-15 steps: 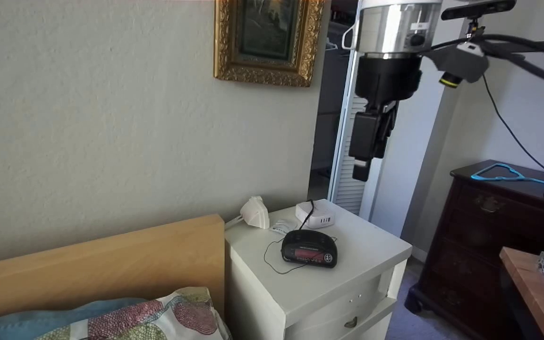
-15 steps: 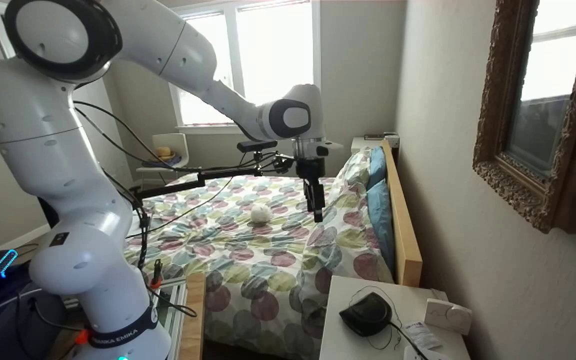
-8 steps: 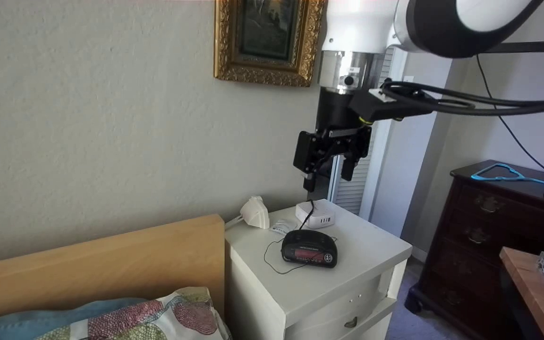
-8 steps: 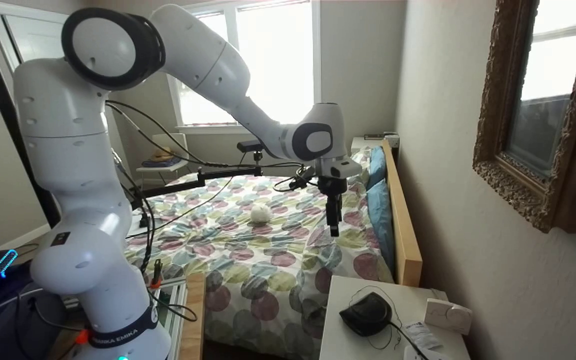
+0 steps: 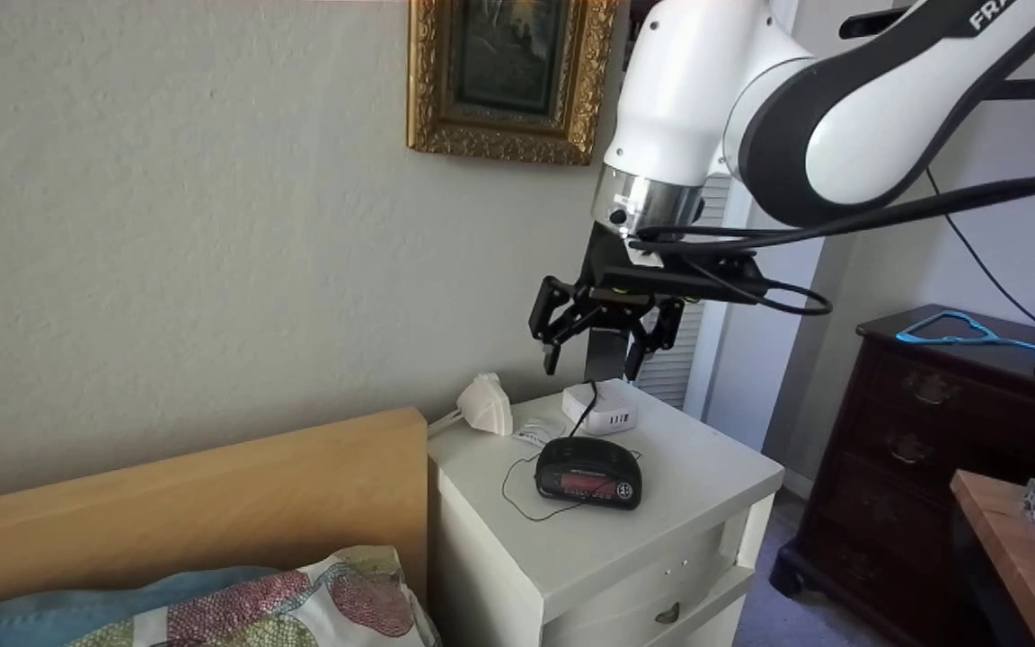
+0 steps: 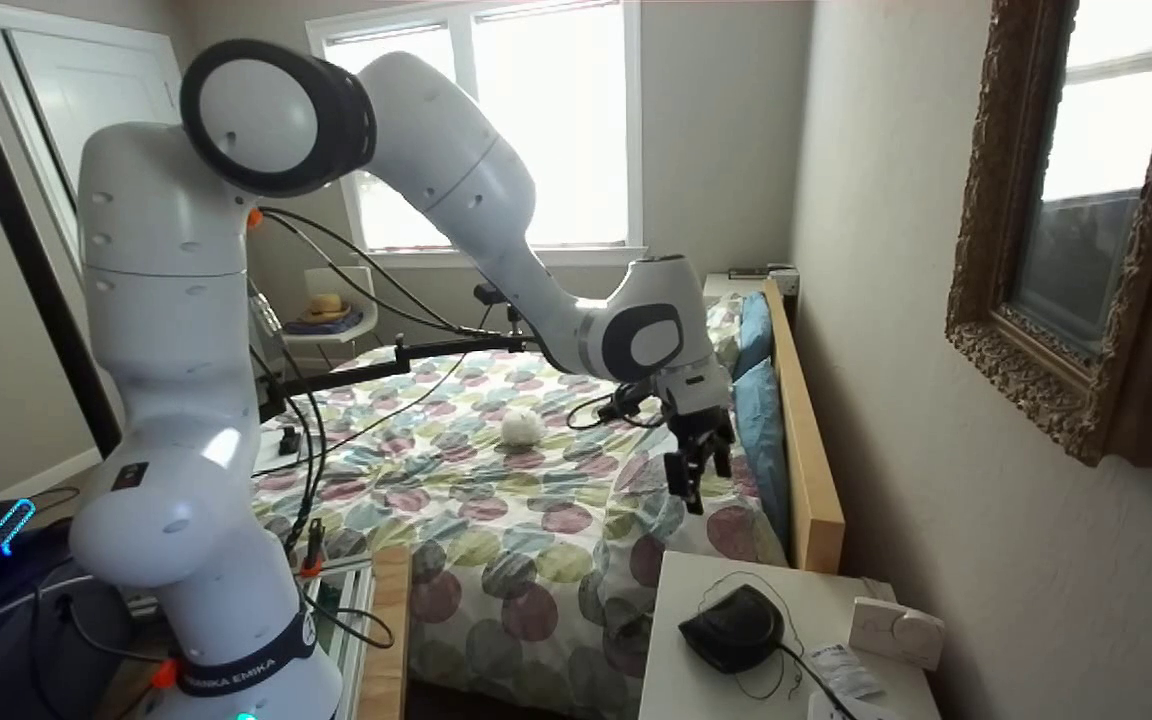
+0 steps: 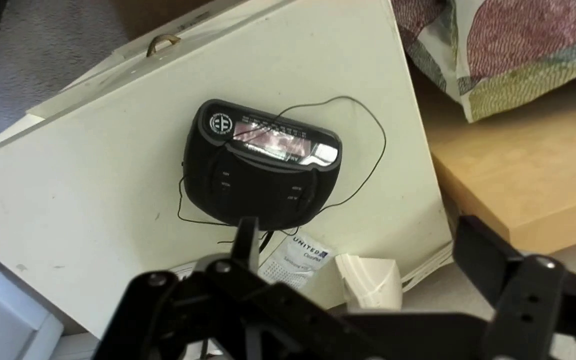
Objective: Press the right button on the black alarm clock
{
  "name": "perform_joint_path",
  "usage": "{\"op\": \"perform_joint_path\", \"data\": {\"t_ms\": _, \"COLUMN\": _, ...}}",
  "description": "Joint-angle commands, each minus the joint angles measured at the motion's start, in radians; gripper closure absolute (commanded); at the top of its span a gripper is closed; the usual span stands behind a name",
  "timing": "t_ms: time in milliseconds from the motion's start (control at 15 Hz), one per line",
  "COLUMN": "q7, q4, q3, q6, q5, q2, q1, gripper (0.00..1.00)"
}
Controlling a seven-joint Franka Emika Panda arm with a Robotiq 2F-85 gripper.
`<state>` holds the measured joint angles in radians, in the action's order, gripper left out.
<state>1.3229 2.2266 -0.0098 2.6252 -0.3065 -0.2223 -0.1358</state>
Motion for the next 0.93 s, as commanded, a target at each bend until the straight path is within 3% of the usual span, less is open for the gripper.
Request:
{"op": "perform_joint_path", "data": {"t_ms": 0, "q7": 0.267, "q4": 0.009, "q3": -0.109, "q6": 0.059, "q5": -0.147, "q2": -0.033, "q1": -0.064, "gripper": 0.00}}
{"op": "perform_joint_path", "data": {"t_ms": 133, "q7": 0.408, "q4": 0.003, "q3": -0.204, "q6": 0.042, "q5": -0.211, "q2": -0.049, "q1": -0.137, "gripper": 0.00}}
{"op": "perform_joint_path", "data": {"t_ms": 267, "q7": 0.545, "q4": -0.010, "q3": -0.254, "q6": -0.024, "q5": -0.261, "q2": -0.065, "q1": -0.185, "gripper": 0.00}}
{"op": "perform_joint_path", "data": {"t_ms": 333, "q7": 0.600, "q4": -0.018, "q3": -0.225, "q6": -0.097, "q5": -0.288, "q2": -0.063, "q1": -0.169, "gripper": 0.00}}
{"op": "perform_joint_path", "data": {"t_ms": 400, "q7": 0.485, "q4": -0.001, "q3": -0.188, "q6": -0.025, "q5": -0.244, "q2": -0.053, "q1": -0.113, "gripper": 0.00}}
{"op": "perform_joint_path", "data": {"t_ms": 667, "q7": 0.565, "q4": -0.008, "q3": -0.179, "q6": -0.085, "q5": -0.268, "q2": -0.055, "q1": -0.119, "gripper": 0.00}}
{"op": "perform_joint_path", "data": {"t_ms": 867, "q7": 0.498, "q4": -0.004, "q3": -0.144, "q6": -0.068, "q5": -0.223, "q2": -0.057, "q1": -0.077, "gripper": 0.00}}
